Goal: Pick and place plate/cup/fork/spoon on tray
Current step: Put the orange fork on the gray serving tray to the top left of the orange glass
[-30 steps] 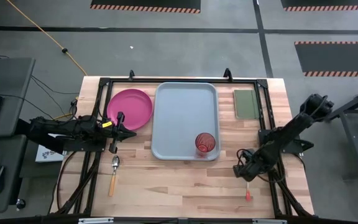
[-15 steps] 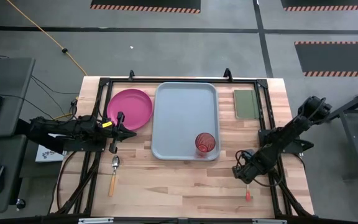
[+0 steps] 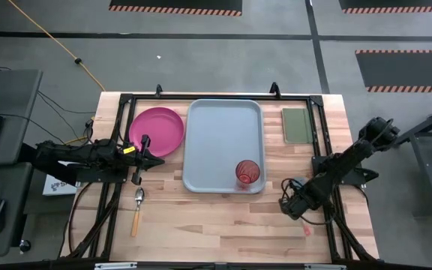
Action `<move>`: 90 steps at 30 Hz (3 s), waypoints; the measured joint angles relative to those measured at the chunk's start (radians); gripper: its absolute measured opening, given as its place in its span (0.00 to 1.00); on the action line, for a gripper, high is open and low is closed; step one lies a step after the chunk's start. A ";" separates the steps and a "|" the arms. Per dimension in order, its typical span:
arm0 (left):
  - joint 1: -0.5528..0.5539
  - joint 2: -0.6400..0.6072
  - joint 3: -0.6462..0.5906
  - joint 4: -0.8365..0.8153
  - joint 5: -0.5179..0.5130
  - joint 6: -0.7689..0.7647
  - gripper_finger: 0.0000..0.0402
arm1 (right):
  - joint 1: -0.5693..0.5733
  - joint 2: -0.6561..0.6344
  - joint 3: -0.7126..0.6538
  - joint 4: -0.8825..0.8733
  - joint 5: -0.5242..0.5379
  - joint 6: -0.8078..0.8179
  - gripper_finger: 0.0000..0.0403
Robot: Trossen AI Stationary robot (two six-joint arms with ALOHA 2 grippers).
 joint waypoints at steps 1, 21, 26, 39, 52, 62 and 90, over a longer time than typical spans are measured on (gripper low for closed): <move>0.000 0.000 0.000 0.000 0.000 0.000 0.00 | -0.010 -0.006 0.014 -0.021 0.014 -0.018 0.02; 0.000 0.000 0.000 0.000 0.000 0.000 0.00 | -0.516 -0.164 0.394 -0.615 0.537 -0.619 0.01; 0.000 0.000 0.000 0.000 0.000 0.000 0.00 | -0.725 -0.165 0.481 -0.497 0.640 -0.979 0.01; 0.000 0.000 0.000 0.000 0.000 0.000 0.00 | -1.080 -0.066 0.507 0.315 0.426 -1.572 0.01; 0.000 0.000 0.000 0.000 0.000 0.000 0.00 | -1.102 0.400 0.507 0.965 0.251 -1.300 0.01; 0.000 0.000 0.000 0.000 0.000 0.000 0.00 | -1.077 0.496 0.505 1.001 0.380 -1.185 0.01; 0.000 0.000 0.000 0.000 -0.001 0.000 0.00 | -0.982 0.180 -0.150 1.709 0.568 -1.016 0.01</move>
